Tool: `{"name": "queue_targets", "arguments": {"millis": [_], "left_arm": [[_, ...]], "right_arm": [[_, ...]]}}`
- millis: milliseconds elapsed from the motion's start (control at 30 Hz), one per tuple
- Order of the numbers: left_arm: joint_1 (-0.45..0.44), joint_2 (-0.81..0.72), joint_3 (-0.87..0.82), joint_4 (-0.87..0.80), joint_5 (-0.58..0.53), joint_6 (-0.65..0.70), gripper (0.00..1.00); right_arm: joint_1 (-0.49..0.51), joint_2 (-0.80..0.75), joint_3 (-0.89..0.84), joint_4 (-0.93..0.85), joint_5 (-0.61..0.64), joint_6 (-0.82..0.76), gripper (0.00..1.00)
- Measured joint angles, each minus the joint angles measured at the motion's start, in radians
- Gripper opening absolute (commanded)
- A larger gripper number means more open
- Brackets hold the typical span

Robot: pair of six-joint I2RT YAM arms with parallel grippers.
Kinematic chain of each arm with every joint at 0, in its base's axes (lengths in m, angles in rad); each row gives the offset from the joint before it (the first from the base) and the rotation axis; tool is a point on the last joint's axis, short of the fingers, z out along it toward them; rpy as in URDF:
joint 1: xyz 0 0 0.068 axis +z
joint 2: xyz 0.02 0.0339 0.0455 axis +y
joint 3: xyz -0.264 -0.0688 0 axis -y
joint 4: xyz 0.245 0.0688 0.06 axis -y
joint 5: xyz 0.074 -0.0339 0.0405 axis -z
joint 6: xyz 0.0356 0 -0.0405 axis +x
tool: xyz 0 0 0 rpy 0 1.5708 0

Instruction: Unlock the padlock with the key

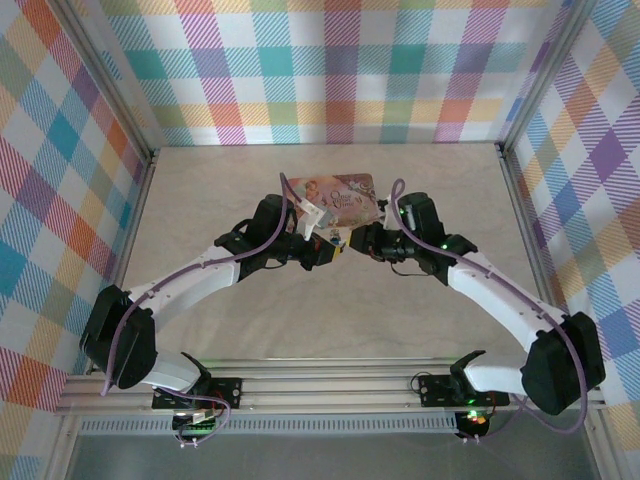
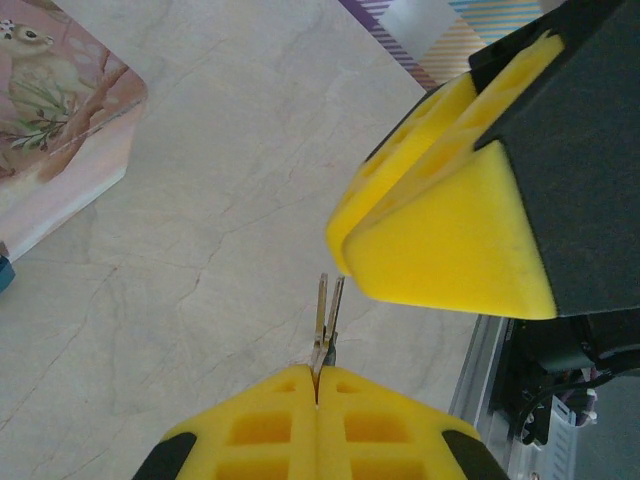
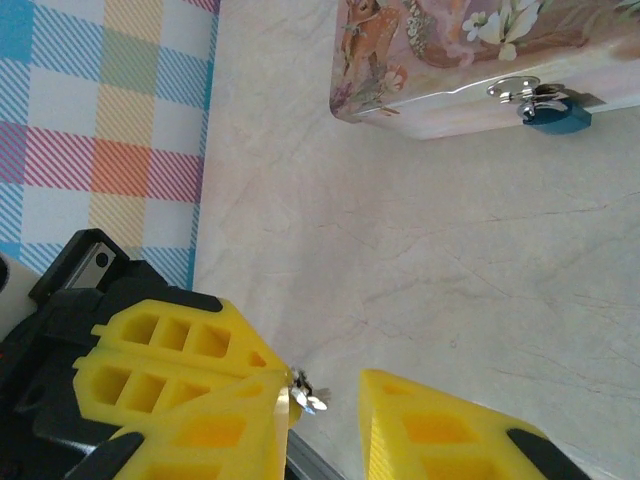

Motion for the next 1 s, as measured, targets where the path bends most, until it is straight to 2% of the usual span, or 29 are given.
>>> {"name": "queue_targets", "arguments": {"millis": [200,433,867,1000], "left_arm": [[0.0,0.0,0.0,0.0,0.0,-0.001,0.0],[0.0,0.0,0.0,-0.001,-0.001,0.0,0.0],[0.0,0.0,-0.001,-0.002,-0.004,0.008,0.0],[0.0,-0.001,-0.001,0.0,-0.012,0.008,0.0]], "right_arm": [[0.0,0.023,0.0,0.031,-0.015,0.021,0.29],[0.0,0.034,0.005,0.026,-0.014,0.019,0.21],[0.0,0.04,0.011,0.02,-0.037,0.027,0.22],[0.0,0.04,0.006,0.023,-0.042,0.036,0.16]]}}
